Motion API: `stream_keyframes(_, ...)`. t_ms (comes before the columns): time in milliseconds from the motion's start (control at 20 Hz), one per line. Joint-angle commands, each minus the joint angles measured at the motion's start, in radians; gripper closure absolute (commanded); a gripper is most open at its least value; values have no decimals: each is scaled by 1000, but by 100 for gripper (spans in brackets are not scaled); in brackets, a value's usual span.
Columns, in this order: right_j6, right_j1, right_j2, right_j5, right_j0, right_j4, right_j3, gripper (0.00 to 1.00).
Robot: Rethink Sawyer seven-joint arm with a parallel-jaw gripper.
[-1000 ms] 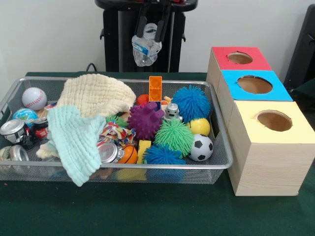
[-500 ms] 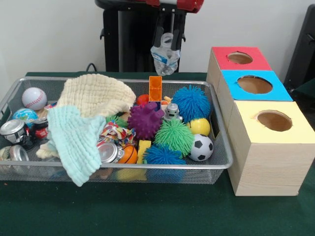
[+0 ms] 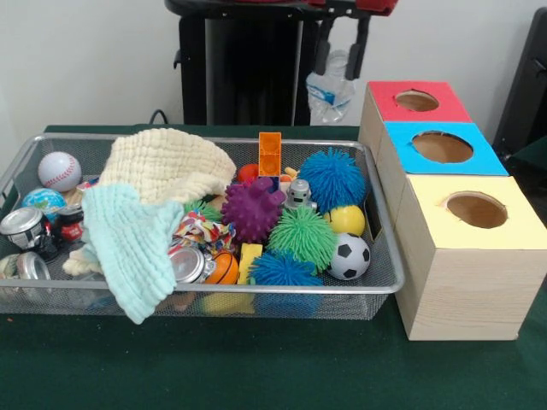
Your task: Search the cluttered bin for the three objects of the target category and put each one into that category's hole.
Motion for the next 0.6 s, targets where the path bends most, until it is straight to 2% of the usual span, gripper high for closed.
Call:
stream_keyframes(50,310,65,-133,174,142,105,-61,100)
stream_keyframes(150,338,86,-212,244,218,127,-111,100)
stream_keyframes(250,359,112,-256,296,262,146,-158,100)
stream_keyframes(400,387,148,-274,298,311,181,-179,100)
stream_keyframes(500,397,165,-260,261,321,207,-158,100)
stream_keyframes(600,399,177,-289,295,318,214,-193,100)
